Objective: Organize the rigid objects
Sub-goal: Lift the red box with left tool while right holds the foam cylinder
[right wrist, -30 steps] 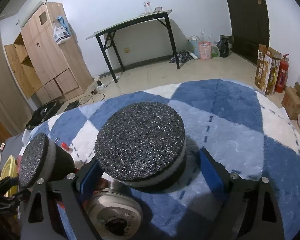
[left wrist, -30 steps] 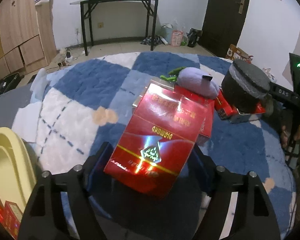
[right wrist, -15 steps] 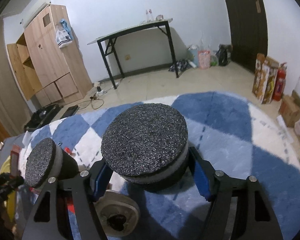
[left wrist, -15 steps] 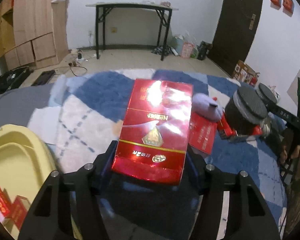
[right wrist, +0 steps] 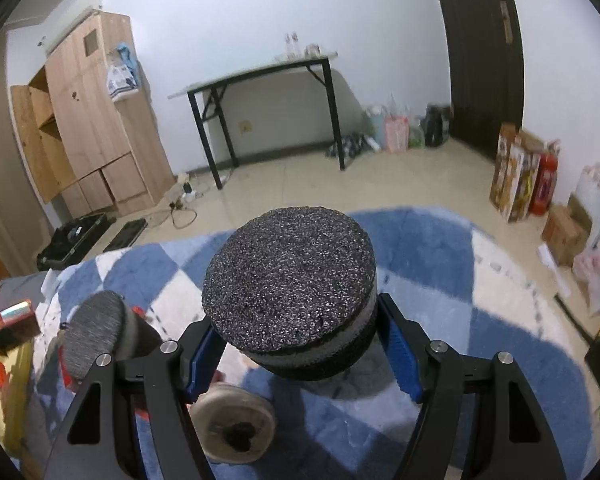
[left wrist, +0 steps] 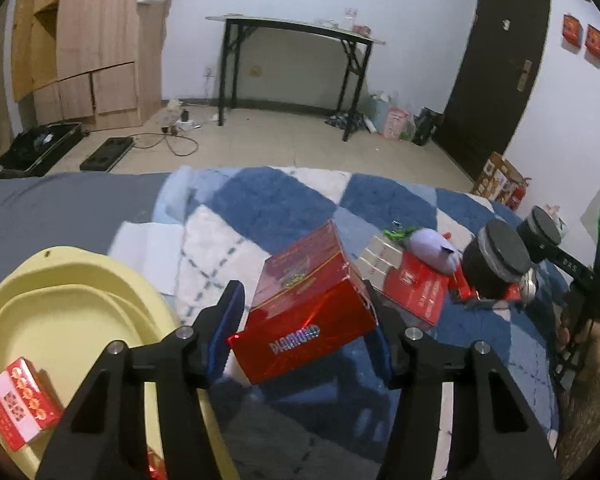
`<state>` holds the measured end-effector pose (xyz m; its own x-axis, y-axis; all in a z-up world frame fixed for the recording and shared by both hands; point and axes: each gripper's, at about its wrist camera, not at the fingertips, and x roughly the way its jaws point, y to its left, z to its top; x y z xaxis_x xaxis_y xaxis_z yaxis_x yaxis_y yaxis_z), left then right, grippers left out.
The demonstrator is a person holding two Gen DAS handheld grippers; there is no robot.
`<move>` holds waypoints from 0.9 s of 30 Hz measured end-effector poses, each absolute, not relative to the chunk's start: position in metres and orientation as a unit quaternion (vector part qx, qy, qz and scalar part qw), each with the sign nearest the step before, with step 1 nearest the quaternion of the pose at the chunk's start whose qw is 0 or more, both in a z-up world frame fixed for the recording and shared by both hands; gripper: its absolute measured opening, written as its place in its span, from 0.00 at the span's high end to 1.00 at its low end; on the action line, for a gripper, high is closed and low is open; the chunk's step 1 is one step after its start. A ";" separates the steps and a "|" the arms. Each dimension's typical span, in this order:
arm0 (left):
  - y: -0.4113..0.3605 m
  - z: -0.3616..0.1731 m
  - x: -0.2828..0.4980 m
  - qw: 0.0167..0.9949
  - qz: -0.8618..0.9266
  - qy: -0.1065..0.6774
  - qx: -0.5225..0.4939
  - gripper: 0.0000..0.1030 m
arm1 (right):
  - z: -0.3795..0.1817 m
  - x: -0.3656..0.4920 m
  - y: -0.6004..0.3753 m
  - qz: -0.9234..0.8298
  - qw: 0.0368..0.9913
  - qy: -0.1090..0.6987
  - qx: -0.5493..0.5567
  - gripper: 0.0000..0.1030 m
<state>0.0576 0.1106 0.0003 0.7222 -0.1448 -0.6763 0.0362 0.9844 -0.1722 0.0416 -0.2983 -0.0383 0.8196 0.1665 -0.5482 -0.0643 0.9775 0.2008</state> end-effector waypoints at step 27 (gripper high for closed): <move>0.101 -0.004 0.060 0.926 -0.041 0.371 -0.054 0.44 | -0.022 0.091 -0.309 0.059 0.936 0.331 0.104 0.31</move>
